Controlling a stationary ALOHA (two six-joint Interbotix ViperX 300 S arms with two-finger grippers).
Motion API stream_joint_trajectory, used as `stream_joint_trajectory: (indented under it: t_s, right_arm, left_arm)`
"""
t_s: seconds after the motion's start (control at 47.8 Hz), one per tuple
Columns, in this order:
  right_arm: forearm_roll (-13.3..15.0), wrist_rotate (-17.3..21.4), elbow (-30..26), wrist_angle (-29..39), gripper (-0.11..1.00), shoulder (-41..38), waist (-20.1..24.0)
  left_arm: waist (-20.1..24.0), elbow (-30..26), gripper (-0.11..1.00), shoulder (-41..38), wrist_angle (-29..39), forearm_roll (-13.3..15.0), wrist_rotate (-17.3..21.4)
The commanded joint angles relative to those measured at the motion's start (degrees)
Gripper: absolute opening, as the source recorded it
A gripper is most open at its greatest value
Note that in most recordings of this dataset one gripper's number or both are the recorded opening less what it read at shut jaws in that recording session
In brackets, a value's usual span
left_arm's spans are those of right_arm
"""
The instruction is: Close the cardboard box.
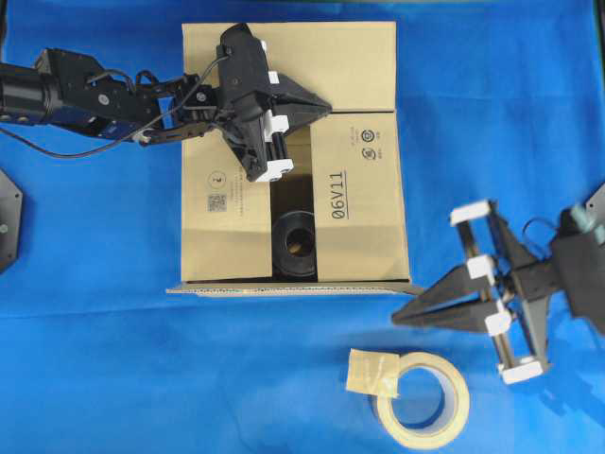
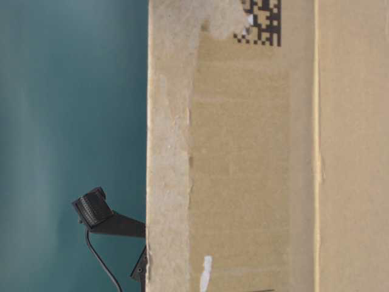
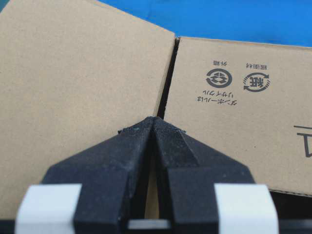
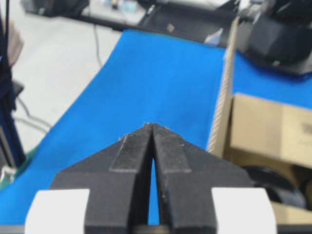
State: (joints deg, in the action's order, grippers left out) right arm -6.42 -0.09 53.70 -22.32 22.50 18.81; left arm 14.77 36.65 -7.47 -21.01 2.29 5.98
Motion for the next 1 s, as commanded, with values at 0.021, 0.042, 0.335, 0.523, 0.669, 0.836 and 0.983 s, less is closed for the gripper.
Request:
stream_joint_trajectory:
  t_s: [0.021,0.042,0.335,0.523,0.669,0.836,0.983]
  right_arm:
    - [0.0,0.0,-0.53,-1.67,0.0,-2.55,0.26]
    - [-0.09,0.0,-0.62,-1.85,0.0,-2.99,0.26]
    - [0.0,-0.18,-0.35,-2.02,0.0,-2.55,-1.05]
    - [-0.09,-0.18,0.44,-0.53,0.0,-1.05,-6.68]
    - [-0.09,0.26,0.79,3.16,0.0,-0.26,-12.13]
    - [-0.18,0.44,0.62,7.91,0.0,-1.14,-15.91]
    - [-0.26,0.44,0.79,8.7,0.0,-2.99,-16.7]
  left_arm:
    - [0.0,-0.09,0.0,0.62,-0.09,0.0,-0.09]
    - [0.0,-0.09,0.0,0.62,-0.09,0.0,-0.09]
    - [0.0,0.09,0.0,0.7,-0.09,0.0,-0.09]
    - [0.0,0.0,0.0,0.7,-0.09,0.0,-0.18]
    - [-0.09,0.0,0.0,0.62,-0.09,0.0,-0.18]
    - [-0.09,0.0,0.0,0.7,-0.09,0.0,-0.18]
    - [-0.09,-0.09,0.0,0.62,-0.09,0.0,-0.26]
